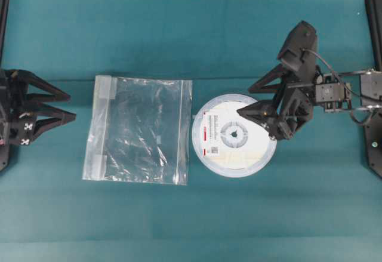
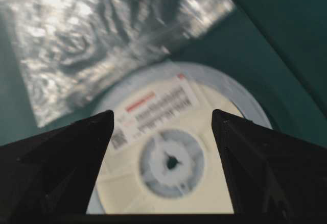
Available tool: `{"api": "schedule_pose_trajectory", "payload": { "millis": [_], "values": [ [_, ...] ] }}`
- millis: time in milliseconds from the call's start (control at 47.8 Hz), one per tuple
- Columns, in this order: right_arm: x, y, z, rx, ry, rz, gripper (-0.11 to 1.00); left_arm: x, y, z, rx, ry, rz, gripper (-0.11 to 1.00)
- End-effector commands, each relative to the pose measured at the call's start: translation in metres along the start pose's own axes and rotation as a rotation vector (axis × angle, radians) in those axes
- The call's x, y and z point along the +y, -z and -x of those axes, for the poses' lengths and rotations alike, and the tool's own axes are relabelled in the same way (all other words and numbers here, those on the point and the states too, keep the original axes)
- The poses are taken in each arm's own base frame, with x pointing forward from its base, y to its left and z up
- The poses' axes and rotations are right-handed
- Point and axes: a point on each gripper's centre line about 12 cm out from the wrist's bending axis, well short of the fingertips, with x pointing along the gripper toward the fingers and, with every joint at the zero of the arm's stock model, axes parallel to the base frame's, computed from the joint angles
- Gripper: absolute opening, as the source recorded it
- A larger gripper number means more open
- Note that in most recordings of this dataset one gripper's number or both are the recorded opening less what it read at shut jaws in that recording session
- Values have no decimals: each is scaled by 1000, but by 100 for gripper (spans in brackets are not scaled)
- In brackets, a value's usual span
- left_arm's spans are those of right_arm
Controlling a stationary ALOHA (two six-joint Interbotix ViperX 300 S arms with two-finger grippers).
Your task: Take out the reel from the clear zip bag.
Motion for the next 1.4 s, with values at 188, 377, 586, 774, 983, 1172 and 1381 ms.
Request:
{"api": "schedule_pose_trajectory", "payload": {
  "millis": [188, 377, 586, 774, 983, 1172, 1381],
  "values": [
    [20, -24, 24, -141, -90, 155, 88, -14, -23, 6, -73, 36, -183, 85],
    [22, -29, 43, -197, -105, 206, 88, -21, -34, 11, -114, 50, -268, 85],
    [27, -31, 72, -277, -145, 243, 88, -29, -40, 19, -148, 82, -309, 85],
    [23, -24, 94, -314, -152, 243, 88, -42, -36, 24, -150, 146, -421, 85],
    [19, -22, 106, -323, -137, 240, 88, -43, -35, 24, -150, 151, -483, 84],
    [20, -17, 105, -307, -140, 249, 88, -43, -35, 25, -151, 151, -486, 84],
    [22, -16, 105, -303, -144, 252, 88, -44, -36, 27, -158, 151, -485, 84]
  ]
}}
